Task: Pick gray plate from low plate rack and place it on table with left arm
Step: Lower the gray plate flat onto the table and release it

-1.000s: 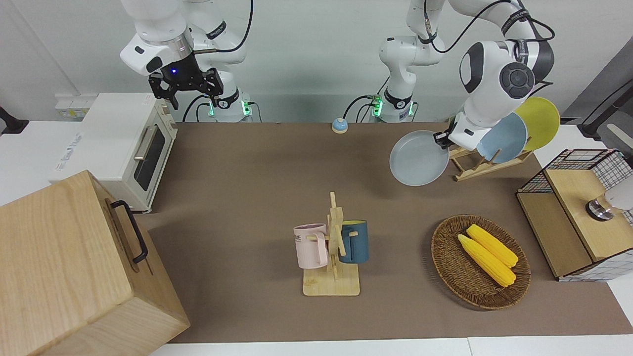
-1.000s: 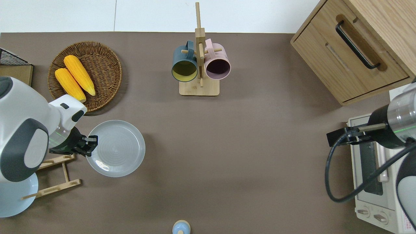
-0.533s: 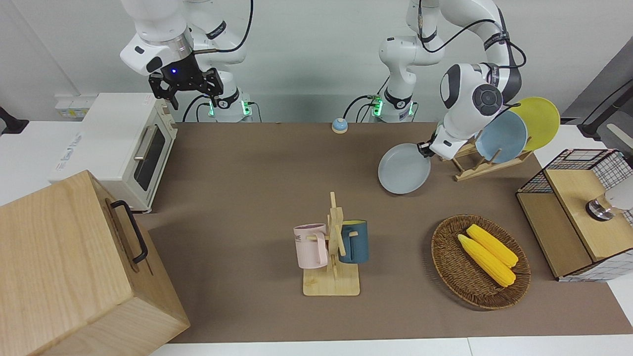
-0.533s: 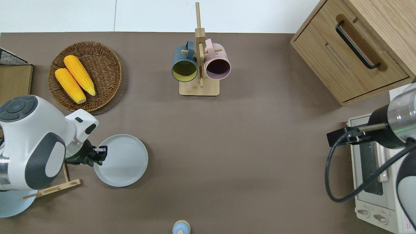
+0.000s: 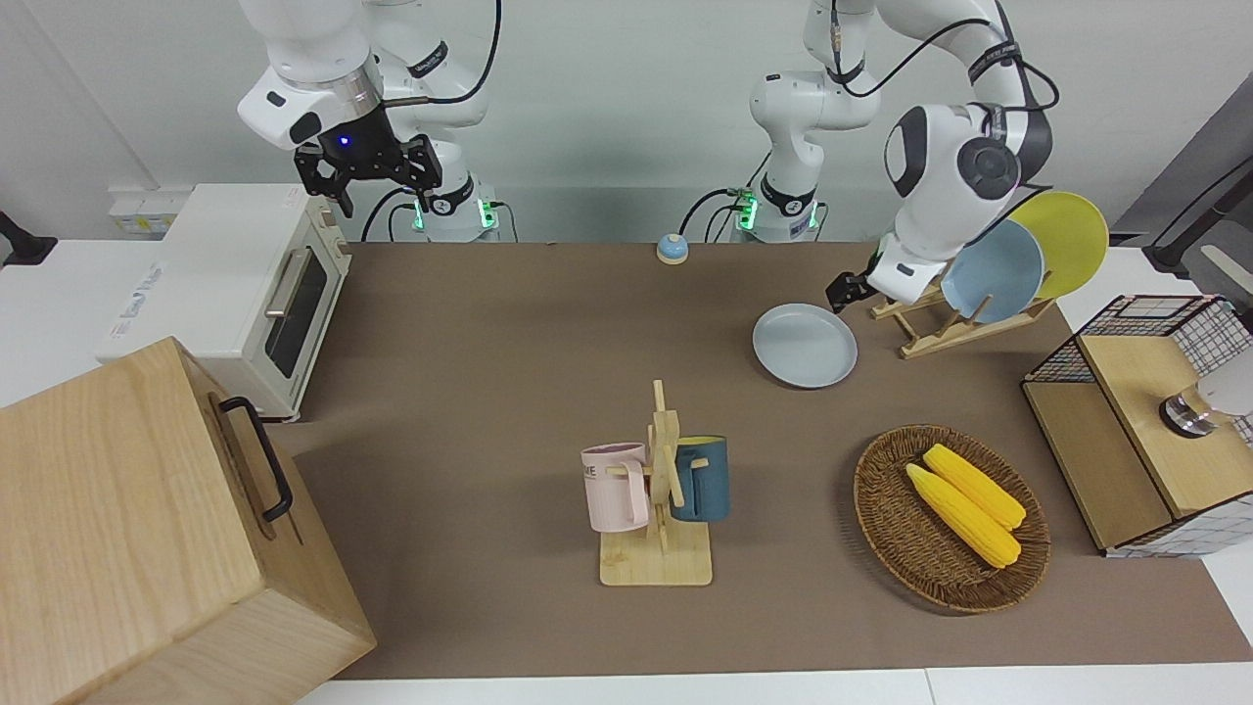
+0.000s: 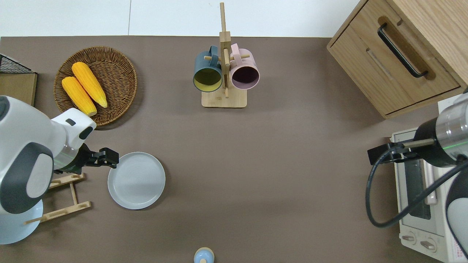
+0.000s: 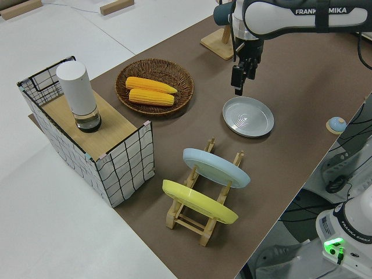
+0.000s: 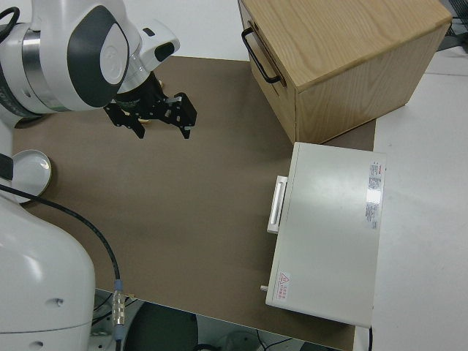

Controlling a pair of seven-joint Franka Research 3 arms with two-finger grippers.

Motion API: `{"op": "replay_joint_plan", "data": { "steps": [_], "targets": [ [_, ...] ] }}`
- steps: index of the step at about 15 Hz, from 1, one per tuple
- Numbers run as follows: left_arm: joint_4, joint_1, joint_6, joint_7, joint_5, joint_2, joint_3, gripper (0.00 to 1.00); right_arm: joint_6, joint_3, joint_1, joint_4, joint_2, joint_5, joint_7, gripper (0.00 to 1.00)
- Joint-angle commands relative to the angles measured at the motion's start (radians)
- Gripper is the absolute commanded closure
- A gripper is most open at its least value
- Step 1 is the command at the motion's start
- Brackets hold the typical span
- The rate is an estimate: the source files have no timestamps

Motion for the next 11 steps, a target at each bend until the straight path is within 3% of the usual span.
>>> {"op": "replay_joint_plan", "data": {
  "steps": [1,6,11],
  "targets": [
    [0.108,-0.002,-0.012,0.018,0.009,-0.012,0.013,0.01,-0.015,0.007,-0.015,0.006,-0.005,0.004,-0.003,0.011],
    [0.260,-0.002,-0.070,0.003,0.004,-0.026,0.019,0.01,-0.015,0.007,-0.015,0.006,-0.005,0.004,-0.003,0.013],
    [0.287,-0.004,-0.070,-0.041,0.007,-0.027,0.019,0.00,-0.015,0.007,-0.015,0.006,-0.005,0.004,-0.003,0.011]
  ]
}}
